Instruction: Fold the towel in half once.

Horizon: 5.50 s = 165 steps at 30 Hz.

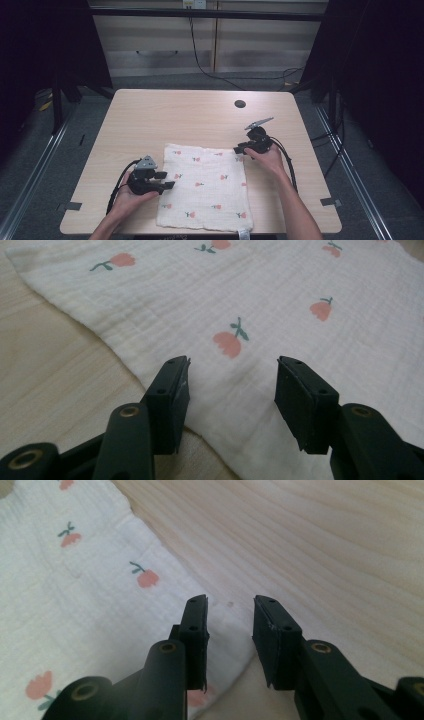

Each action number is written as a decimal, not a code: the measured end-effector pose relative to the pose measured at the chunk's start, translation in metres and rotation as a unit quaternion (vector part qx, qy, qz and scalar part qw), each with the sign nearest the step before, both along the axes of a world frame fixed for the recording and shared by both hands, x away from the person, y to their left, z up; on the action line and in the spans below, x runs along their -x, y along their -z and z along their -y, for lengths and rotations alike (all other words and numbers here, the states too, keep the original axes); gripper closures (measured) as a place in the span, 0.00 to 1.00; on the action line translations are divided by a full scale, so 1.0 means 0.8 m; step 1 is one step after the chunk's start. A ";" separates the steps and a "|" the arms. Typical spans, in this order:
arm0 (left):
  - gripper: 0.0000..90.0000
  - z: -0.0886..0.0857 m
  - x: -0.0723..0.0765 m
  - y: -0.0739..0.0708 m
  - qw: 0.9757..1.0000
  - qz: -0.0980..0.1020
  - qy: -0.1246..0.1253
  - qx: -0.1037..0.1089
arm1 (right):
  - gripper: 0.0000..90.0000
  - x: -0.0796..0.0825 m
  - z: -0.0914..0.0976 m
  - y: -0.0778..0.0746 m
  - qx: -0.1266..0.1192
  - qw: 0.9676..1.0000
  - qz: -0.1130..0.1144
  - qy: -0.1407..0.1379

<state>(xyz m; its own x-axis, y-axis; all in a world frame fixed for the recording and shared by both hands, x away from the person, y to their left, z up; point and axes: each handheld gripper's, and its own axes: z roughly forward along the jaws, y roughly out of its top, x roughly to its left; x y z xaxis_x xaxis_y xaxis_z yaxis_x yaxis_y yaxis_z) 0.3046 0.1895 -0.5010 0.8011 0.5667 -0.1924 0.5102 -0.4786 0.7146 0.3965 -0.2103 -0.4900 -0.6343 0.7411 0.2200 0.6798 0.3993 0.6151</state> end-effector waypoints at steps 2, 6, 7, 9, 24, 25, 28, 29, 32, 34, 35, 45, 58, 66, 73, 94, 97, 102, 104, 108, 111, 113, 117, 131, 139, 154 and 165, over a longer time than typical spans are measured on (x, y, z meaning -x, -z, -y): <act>0.53 0.000 0.000 0.000 1.000 0.000 0.001 0.002 | 0.76 0.000 0.001 0.003 0.006 1.000 -0.005 -0.002; 0.53 0.000 0.000 0.000 1.000 0.003 0.002 -0.001 | 0.81 0.003 0.001 0.006 0.013 1.000 -0.003 -0.013; 0.53 0.000 0.001 0.000 1.000 0.004 0.001 -0.004 | 0.85 0.004 0.001 0.006 0.014 1.000 -0.004 -0.014; 0.53 0.001 0.001 0.000 1.000 0.003 -0.001 -0.005 | 0.93 0.006 0.001 0.005 0.019 1.000 -0.005 -0.015; 0.58 -0.004 -0.027 -0.029 1.000 -0.002 -0.018 0.025 | 0.97 0.013 0.016 -0.016 -0.064 0.998 0.024 0.006; 0.58 -0.005 -0.037 -0.033 0.999 0.002 -0.022 0.027 | 0.97 0.013 0.015 -0.017 -0.061 0.998 0.025 0.004; 0.63 -0.010 -0.063 -0.043 0.998 0.011 -0.048 0.038 | 0.97 0.016 0.013 -0.019 -0.061 0.998 0.028 -0.002; 0.65 -0.010 -0.070 -0.044 0.998 0.005 -0.049 0.044 | 0.97 0.016 0.013 -0.020 -0.062 0.998 0.029 -0.004; 0.65 -0.012 -0.095 -0.044 0.997 0.004 -0.068 0.042 | 0.97 0.016 0.013 -0.020 -0.065 0.997 0.030 -0.001; 0.65 -0.014 -0.111 -0.038 0.996 -0.006 -0.084 0.043 | 0.97 0.015 0.013 -0.018 -0.065 0.997 0.030 -0.003; 0.65 -0.016 -0.118 -0.034 0.995 -0.010 -0.091 0.042 | 0.97 0.016 0.013 -0.017 -0.065 0.998 0.027 -0.001; 0.62 -0.015 -0.149 -0.012 0.993 -0.027 -0.113 0.009 | 0.97 0.020 0.012 -0.008 -0.069 0.997 0.023 -0.007; 0.80 0.000 -0.155 0.001 0.994 -0.027 -0.108 -0.009 | 0.97 0.019 0.012 -0.004 -0.074 0.997 0.017 -0.007; 0.98 0.006 -0.147 0.001 0.996 -0.026 -0.088 -0.010 | 0.97 0.019 0.013 -0.006 -0.070 0.997 0.021 -0.010; 0.98 -0.004 -0.145 -0.013 0.995 -0.020 -0.097 0.015 | 0.97 0.019 0.016 -0.014 -0.077 0.997 0.028 -0.005; 0.98 -0.012 -0.137 -0.084 0.994 0.036 -0.089 0.055 | 0.97 0.017 0.014 -0.072 -0.090 0.993 0.080 -0.009; 0.98 -0.016 -0.138 -0.095 0.993 0.043 -0.092 0.066 | 0.97 0.016 0.015 -0.082 -0.090 0.992 0.087 -0.009; 0.98 -0.018 -0.140 -0.108 0.992 0.049 -0.090 0.070 | 0.97 0.011 0.017 -0.097 -0.085 0.992 0.094 -0.009; 0.98 -0.018 -0.140 -0.113 0.992 0.052 -0.089 0.078 | 0.97 0.009 0.017 -0.104 -0.083 0.992 0.098 -0.010; 0.98 -0.017 -0.140 -0.128 0.991 0.066 -0.088 0.078 | 0.97 0.006 0.017 -0.119 -0.078 0.991 0.107 -0.012; 0.98 -0.014 -0.137 -0.141 0.990 0.076 -0.090 0.083 | 0.97 0.005 0.017 -0.132 -0.076 0.990 0.115 -0.010; 0.98 -0.014 -0.136 -0.146 0.988 0.083 -0.091 0.089 | 0.97 0.004 0.016 -0.137 -0.080 0.989 0.120 -0.010; 0.98 -0.014 -0.132 -0.145 0.989 0.083 -0.086 0.091 | 0.97 0.007 0.016 -0.137 -0.085 0.988 0.125 -0.012; 0.98 -0.027 -0.086 -0.126 0.989 0.095 -0.062 0.096 | 0.97 0.055 0.025 -0.113 -0.086 0.987 0.133 -0.034; 0.98 -0.035 -0.057 -0.114 0.988 0.100 -0.055 0.101 | 0.97 0.084 0.026 -0.103 -0.096 0.984 0.140 -0.045; 0.98 -0.041 -0.009 -0.106 0.988 0.118 -0.037 0.096 | 0.97 0.129 0.034 -0.073 -0.104 0.986 0.123 -0.044; 0.98 -0.042 0.015 -0.065 0.995 0.086 -0.020 0.053 | 0.97 0.150 0.031 -0.043 -0.095 0.990 0.094 -0.051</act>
